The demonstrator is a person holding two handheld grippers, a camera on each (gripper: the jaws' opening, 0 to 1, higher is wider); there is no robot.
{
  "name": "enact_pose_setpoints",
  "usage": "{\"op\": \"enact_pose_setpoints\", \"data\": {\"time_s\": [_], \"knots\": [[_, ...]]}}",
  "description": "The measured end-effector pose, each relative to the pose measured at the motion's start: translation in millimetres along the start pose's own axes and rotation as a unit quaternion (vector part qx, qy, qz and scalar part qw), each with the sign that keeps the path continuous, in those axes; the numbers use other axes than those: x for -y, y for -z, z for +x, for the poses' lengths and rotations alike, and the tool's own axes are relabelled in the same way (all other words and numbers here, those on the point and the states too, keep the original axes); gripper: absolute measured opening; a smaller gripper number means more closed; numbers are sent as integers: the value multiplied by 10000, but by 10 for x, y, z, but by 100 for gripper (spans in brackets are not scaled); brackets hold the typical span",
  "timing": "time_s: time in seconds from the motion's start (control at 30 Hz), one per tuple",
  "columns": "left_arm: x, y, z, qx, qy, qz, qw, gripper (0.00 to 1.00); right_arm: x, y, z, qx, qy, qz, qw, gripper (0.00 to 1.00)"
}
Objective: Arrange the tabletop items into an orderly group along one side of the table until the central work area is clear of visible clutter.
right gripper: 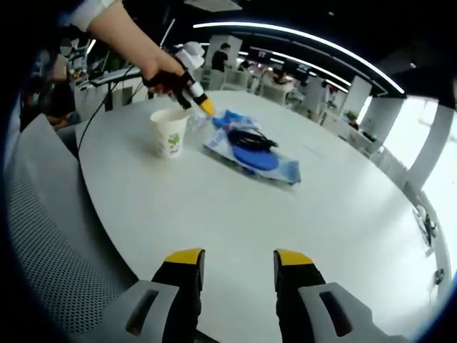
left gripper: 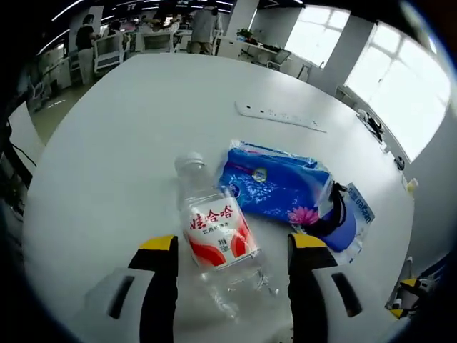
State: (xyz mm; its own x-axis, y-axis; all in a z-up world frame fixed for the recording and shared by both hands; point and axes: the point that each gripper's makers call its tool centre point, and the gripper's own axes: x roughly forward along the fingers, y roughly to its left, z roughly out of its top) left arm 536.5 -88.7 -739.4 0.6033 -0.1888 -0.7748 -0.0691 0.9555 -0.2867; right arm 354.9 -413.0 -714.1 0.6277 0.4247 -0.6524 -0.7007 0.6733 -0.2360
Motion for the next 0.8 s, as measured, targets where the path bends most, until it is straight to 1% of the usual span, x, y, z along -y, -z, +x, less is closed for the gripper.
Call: {"op": "enact_pose_setpoints", "data": {"time_s": [0.07, 0.17, 0.27, 0.33, 0.37, 0.4, 0.47, 0.53, 0.57, 0.6, 0.67, 0.7, 0.77, 0.8], "knots": [[-23, -17, 49, -36, -60, 8, 10000, 62, -7, 11, 2, -27, -14, 9, 10000, 37], [-50, -32, 112, -97, -153, 138, 9997, 61, -9, 34, 4, -76, -14, -1, 10000, 36], [-77, -18, 154, -195, -203, 184, 9994, 56, 3, 73, 3, -181, 16, -14, 9998, 34], [-111, -19, 189, -201, -273, 181, 9993, 58, 26, 72, -3, -179, 67, 1, 9998, 32], [-134, -65, 214, -98, -342, 255, 9990, 57, 39, 62, -8, -151, 92, 28, 9998, 32], [-132, -49, 230, -166, -357, 205, 9990, 57, 43, 66, -6, -155, 96, 36, 9998, 32], [-119, -82, 256, -133, -395, 263, 9988, 58, 41, 92, -1, -221, 91, 20, 9997, 30], [-115, -84, 277, -133, -462, 376, 9981, 58, 42, 98, 0, -245, 90, 2, 9997, 26], [-140, -82, 283, -140, -568, 583, 9966, 58, 43, 98, -1, -247, 93, 2, 9997, 26], [-96, -78, 300, -111, -515, 491, 9974, 58, 50, 101, -2, -259, 101, 0, 9996, 26], [-103, -79, 312, -117, -603, 718, 9955, 58, 57, 113, -3, -290, 116, -16, 9995, 25], [-105, -78, 313, -125, -630, 779, 9949, 57, 65, 119, -3, -305, 134, -31, 9994, 25], [-120, -80, 303, -107, -672, 797, 9945, 50, 74, 144, -5, -369, 159, -53, 9992, 24], [-144, -79, 282, -64, -701, 728, 9949, 45, 82, 163, -9, -413, 179, -61, 9990, 23]]}}
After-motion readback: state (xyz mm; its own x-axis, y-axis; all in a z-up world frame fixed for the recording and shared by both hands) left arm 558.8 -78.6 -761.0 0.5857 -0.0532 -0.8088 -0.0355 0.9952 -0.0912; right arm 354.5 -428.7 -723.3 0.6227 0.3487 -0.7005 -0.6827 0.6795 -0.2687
